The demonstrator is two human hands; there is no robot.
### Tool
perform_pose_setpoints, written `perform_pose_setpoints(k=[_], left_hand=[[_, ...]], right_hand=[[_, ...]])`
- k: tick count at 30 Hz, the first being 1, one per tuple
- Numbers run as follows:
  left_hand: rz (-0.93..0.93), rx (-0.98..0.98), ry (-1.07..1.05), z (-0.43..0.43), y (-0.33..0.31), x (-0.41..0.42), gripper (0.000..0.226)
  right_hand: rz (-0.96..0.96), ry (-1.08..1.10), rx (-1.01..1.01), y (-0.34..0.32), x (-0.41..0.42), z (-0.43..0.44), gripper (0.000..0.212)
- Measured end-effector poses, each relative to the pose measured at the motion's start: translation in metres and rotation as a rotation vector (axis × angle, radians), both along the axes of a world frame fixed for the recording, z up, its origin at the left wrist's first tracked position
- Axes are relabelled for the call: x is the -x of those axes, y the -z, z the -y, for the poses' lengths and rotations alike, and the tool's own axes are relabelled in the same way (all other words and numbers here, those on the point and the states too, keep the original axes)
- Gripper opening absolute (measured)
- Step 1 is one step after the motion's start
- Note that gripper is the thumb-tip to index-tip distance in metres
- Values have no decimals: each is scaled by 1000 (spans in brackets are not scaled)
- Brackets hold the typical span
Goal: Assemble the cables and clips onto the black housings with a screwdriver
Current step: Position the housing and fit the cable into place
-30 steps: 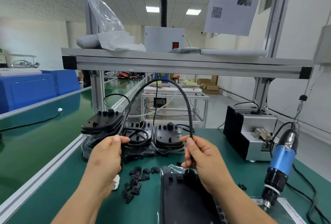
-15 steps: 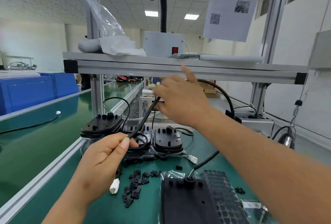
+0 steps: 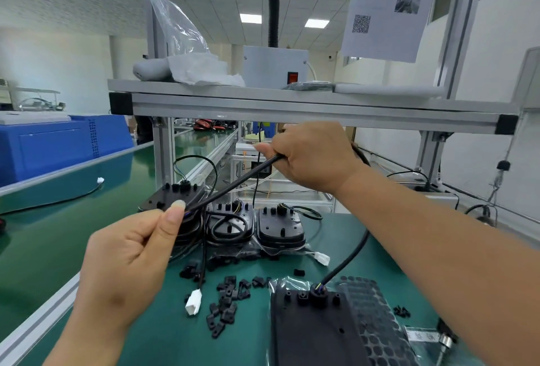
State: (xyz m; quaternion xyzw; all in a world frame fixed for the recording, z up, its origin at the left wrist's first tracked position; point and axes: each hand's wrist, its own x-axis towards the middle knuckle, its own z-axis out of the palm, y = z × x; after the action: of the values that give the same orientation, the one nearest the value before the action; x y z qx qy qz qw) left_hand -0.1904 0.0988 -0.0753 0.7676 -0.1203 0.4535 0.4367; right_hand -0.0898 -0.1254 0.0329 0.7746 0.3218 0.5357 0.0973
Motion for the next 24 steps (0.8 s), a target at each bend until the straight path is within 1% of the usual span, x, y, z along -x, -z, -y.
perform_pose_setpoints(k=[2,8,11,13,15,17,19,20,21,22,23,24], left_hand=[[16,29,14,-2,0,2,68],[71,107,74,-3,1,4,70],[80,165,115,-6,4,2,72],[82,187,118,-9,5,1,69],[77,267,186,-6,7,-3,65],[40,441,313,-2,10,-9,60],[-46,655,384,-1,13,-17,51],[-104,794,403,-2,14,-21,46],[-160,962,427,-3,14,-25,41],[-210,1139,469,-3,16,-28,37],[-252,1298,525,-1,18,-30,33],[-295,1413,584,5,20,-30,30]], right_hand=[[-19,-16,-12,4,-1,0,52],[-73,-39,2,4,-2,-2,55],[-59,-78,-12,6,-1,-4,52],[-58,-105,-27,8,0,-3,52],[-111,-95,-37,11,-1,-4,49],[-272,-72,-49,10,2,-9,45],[-406,-83,-83,3,9,-4,32],[-424,-83,-118,0,13,4,34],[-413,-105,-198,-2,18,16,46],[-376,-165,-354,-2,26,31,50],[-319,-232,-569,3,33,46,47],[-287,-263,-803,12,40,61,38]])
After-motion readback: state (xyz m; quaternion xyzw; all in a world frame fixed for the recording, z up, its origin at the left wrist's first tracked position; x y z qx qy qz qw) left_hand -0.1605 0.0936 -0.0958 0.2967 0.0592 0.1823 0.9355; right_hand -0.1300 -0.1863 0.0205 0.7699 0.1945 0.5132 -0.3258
